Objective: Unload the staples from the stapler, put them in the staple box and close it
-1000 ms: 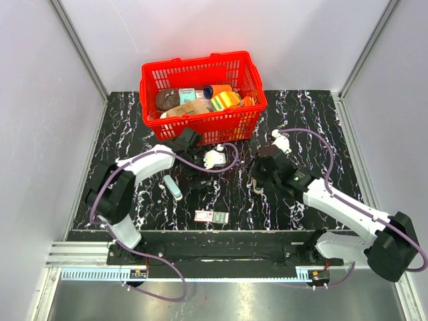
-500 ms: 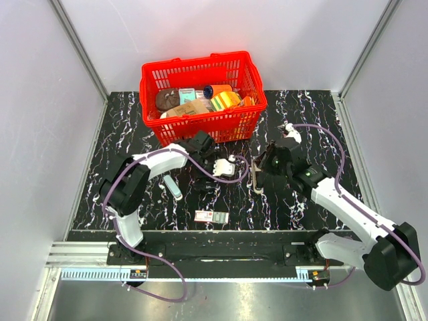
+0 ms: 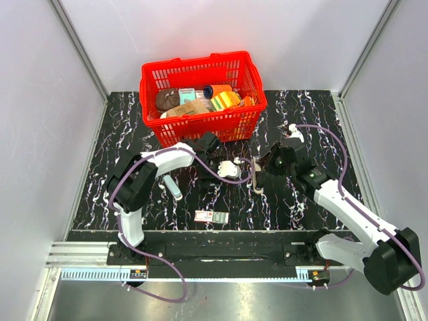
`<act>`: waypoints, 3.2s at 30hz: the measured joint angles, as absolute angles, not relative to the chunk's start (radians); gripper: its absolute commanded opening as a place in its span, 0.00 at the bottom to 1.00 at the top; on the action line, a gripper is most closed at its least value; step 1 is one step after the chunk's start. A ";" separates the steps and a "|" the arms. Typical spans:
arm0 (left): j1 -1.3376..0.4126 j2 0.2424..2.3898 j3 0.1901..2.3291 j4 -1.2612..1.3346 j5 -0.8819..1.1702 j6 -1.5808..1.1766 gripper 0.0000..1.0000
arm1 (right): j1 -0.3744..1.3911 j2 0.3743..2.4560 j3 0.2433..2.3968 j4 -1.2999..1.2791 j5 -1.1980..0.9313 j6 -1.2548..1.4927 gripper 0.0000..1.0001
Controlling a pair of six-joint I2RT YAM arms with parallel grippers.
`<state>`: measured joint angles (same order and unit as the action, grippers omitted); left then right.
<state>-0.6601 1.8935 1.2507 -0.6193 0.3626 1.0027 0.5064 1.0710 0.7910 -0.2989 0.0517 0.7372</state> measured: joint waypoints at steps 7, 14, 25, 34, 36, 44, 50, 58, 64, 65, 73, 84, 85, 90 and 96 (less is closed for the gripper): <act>-0.668 1.893 1.251 -0.630 0.344 0.994 0.52 | 0.505 1.071 0.791 -0.299 0.034 0.737 0.08; -0.685 1.893 1.251 -0.648 0.329 0.962 0.35 | 0.505 1.064 0.781 -0.296 0.033 0.738 0.07; -0.694 1.891 1.251 -0.659 0.317 0.901 0.14 | 0.505 1.037 0.771 -0.296 0.032 0.738 0.07; -0.685 1.891 1.265 -0.687 0.324 0.840 0.06 | 0.504 1.023 0.771 -0.298 0.032 0.741 0.07; -0.667 1.891 1.297 -0.735 0.348 0.822 0.06 | 0.504 1.023 0.771 -0.299 0.031 0.741 0.07; -0.487 1.869 1.479 -0.847 0.535 0.707 0.06 | 0.502 1.022 0.781 -0.303 0.015 0.748 0.11; -0.363 1.734 1.509 -0.828 0.768 0.514 0.06 | 0.497 1.022 0.782 -0.200 -0.101 0.772 0.27; -0.263 1.485 1.306 -0.351 1.070 -0.086 0.10 | 0.496 1.122 0.782 0.242 -0.358 0.897 0.39; -0.242 1.430 1.093 0.232 1.130 -0.665 0.11 | 0.506 1.225 0.805 0.475 -0.463 0.981 0.45; -0.241 1.430 1.079 0.297 1.132 -0.732 0.12 | 0.511 1.236 0.817 0.494 -0.470 0.984 0.45; -0.240 1.433 1.042 0.726 1.133 -1.140 0.14 | 0.567 1.293 0.894 0.605 -0.519 0.987 0.45; -0.240 1.456 1.025 0.885 1.132 -1.299 0.15 | 0.591 1.385 0.941 0.649 -0.544 0.989 0.44; -0.240 1.456 1.023 0.887 1.132 -1.304 0.15 | 0.592 1.390 0.944 0.661 -0.545 0.991 0.44; -0.240 1.457 1.020 0.888 1.132 -1.308 0.15 | 0.599 1.393 0.945 0.699 -0.551 1.000 0.44; -0.240 1.457 1.020 0.884 1.132 -1.307 0.15 | 0.609 1.393 0.946 0.714 -0.561 1.000 0.43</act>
